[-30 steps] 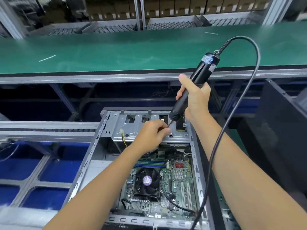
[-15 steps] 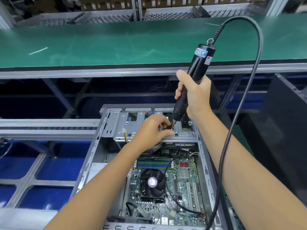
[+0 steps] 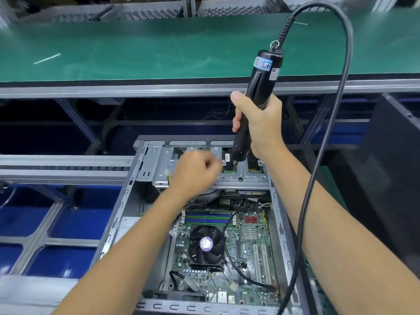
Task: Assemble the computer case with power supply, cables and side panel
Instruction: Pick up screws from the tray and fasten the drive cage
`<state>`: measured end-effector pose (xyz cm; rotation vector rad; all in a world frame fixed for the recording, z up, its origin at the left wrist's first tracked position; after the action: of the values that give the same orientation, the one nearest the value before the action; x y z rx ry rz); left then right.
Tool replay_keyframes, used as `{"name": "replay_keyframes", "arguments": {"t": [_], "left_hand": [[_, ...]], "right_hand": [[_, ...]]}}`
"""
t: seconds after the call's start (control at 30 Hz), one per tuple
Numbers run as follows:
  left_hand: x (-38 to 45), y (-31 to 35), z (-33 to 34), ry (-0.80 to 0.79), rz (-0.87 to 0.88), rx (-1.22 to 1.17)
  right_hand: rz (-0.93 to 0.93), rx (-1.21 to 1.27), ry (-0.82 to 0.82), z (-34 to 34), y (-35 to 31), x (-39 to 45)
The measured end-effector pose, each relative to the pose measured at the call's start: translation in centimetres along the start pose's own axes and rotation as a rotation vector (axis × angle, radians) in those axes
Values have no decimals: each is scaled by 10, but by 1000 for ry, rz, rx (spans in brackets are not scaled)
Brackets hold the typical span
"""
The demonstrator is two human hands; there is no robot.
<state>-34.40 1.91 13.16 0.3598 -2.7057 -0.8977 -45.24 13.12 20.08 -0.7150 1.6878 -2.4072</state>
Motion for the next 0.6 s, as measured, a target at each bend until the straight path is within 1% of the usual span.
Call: {"name": "replay_keyframes", "arguments": {"t": [0.03,0.07,0.17,0.27,0.4,0.6], "left_hand": [[14,-9,-5,67,-43,7],[25,-17,-8,96,-46,27],[43,-25,0,66,90,131],[43,-29,15,65,161,180],[41,-32,21,96,206,192],[44,-34,22,107,215,187]], "right_hand": [[-4,2,-1,1,0,0],[-8,6,-3,2,0,0],[-11,2,-6,6,4,-1],[-13,1,14,6,8,0],[-29,11,51,5,12,8],[-46,10,79,13,18,17]]}}
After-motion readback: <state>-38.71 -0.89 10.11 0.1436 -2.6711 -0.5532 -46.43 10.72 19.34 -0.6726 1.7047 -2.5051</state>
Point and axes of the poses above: each hand's wrist, its own x-axis towards the middle knuckle, its own z-axis out of the palm, y = z × x, the point moved 3 cm from there along x, towards the middle knuckle, and after that the axes turned 3 degrees about x, right-handed, at the moved point
